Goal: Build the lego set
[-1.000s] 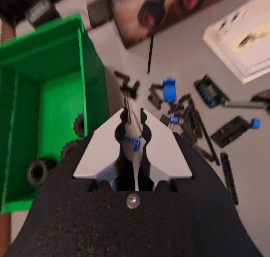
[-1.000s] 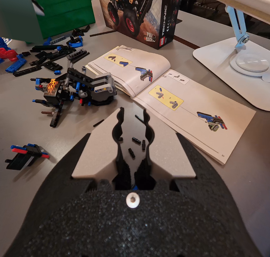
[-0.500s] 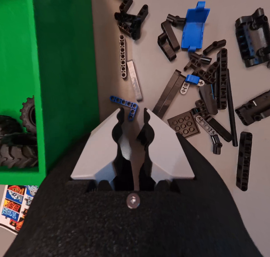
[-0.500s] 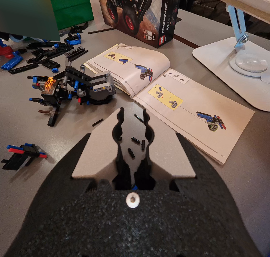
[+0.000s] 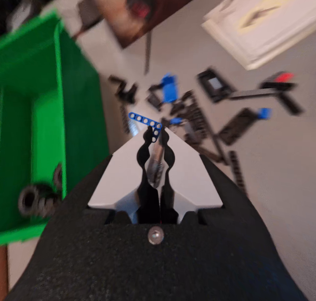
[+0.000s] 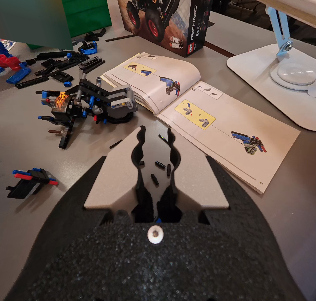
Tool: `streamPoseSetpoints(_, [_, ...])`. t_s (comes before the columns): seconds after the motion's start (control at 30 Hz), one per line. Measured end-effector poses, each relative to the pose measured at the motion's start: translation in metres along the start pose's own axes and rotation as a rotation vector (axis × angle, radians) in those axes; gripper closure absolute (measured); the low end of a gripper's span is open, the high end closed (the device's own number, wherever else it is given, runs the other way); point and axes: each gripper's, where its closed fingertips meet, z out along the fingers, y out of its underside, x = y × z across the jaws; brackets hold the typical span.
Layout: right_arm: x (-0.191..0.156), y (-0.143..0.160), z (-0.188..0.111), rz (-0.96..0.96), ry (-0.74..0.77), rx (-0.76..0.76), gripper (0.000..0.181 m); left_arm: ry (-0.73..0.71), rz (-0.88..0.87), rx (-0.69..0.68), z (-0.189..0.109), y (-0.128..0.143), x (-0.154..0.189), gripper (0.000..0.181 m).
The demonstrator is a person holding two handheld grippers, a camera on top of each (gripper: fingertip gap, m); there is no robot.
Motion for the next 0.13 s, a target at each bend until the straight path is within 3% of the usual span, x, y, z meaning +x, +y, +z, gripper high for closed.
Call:
streamPoseSetpoints(0.03, [-0.001, 0.0, 0.0, -0.002, 0.0, 0.001, 0.156, 0.089, 0.086, 0.072, -0.009, -0.016, 0.029, 0.173])
streamPoseSetpoints(0.13, [-0.002, -0.001, 0.0, -0.012, 0.002, -0.001, 0.156, 0.486, 0.333, 0.242, -0.043, -0.036, 0.142, 0.173])
